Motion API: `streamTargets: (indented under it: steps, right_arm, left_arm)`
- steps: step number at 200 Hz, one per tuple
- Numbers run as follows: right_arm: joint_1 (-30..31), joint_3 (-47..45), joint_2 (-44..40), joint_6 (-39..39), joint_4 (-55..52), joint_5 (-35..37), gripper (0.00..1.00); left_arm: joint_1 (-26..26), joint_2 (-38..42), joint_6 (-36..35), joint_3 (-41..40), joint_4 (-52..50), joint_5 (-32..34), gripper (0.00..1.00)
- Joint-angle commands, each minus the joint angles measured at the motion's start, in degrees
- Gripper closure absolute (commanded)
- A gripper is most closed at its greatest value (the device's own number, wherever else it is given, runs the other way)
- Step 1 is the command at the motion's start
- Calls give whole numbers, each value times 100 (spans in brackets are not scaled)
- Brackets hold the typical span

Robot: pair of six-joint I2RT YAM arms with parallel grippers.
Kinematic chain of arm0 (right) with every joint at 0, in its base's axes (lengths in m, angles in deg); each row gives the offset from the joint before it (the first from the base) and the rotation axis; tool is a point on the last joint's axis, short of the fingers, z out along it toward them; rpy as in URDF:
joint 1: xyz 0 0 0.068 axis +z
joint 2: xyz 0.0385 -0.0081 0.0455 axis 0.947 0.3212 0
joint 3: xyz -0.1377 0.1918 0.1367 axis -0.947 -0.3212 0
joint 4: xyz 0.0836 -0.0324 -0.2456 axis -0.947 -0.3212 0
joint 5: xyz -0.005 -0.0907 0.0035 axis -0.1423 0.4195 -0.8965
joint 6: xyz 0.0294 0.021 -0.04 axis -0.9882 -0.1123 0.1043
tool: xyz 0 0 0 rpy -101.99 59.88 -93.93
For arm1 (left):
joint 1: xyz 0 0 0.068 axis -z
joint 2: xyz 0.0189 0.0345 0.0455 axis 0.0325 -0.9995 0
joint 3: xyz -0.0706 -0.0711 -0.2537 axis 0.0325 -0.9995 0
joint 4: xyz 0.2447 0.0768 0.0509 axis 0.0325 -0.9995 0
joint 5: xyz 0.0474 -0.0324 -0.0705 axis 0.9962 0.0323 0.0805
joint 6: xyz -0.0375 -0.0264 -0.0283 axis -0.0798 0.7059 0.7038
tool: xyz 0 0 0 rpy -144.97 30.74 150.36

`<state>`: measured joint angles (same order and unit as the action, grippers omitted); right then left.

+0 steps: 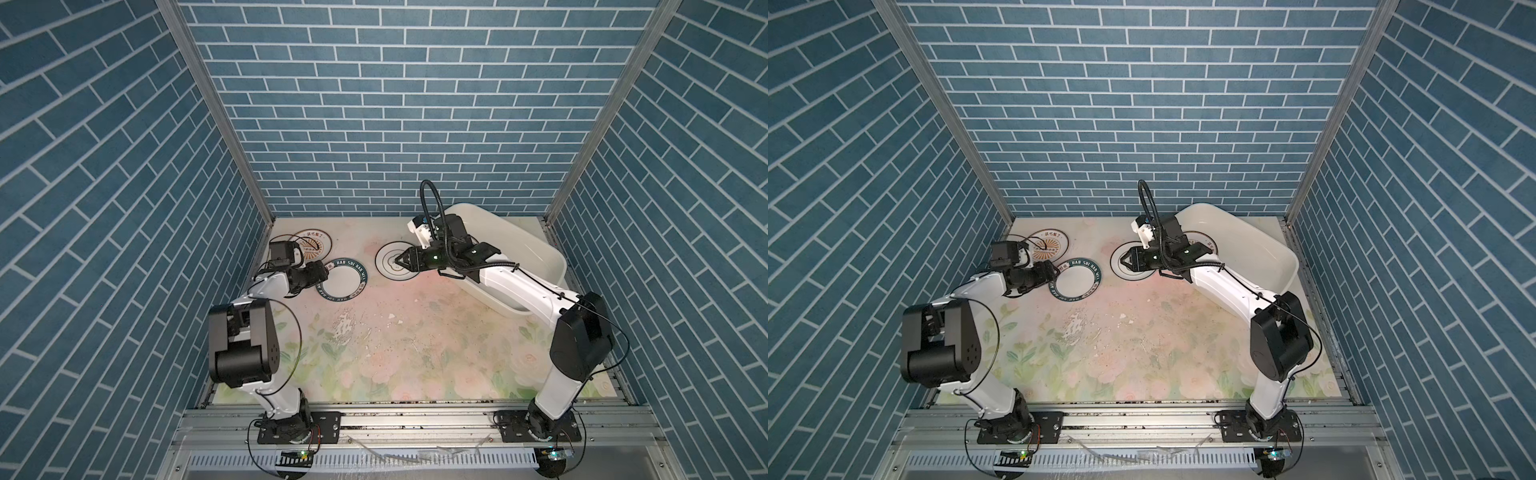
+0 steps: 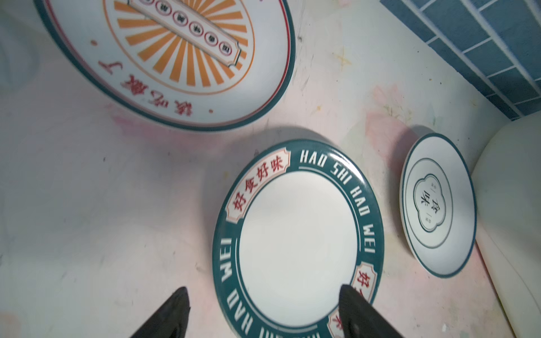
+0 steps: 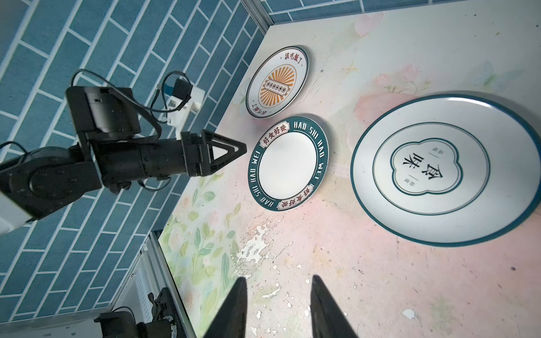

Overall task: Place the plates into the plastic bin on the countertop
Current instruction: Move the plate at the center of the table.

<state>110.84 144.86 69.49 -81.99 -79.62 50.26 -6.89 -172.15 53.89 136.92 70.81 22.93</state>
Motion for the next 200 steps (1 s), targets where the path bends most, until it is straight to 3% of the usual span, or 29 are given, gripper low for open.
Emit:
streamTargets:
  steps: [1,77,200]
  right_arm:
    - [-21,131,-205,4,-119,-7,63]
    - [-42,-100,-367,-33,-51,73,63]
    - [-40,-233,-218,-310,-564,1,61]
  left_arm:
    - [-12,-385,-377,252,106,-57,19]
    - [7,-1001,-524,698,70,-279,18]
    - [292,-1807,-928,1669,-1252,-646,19]
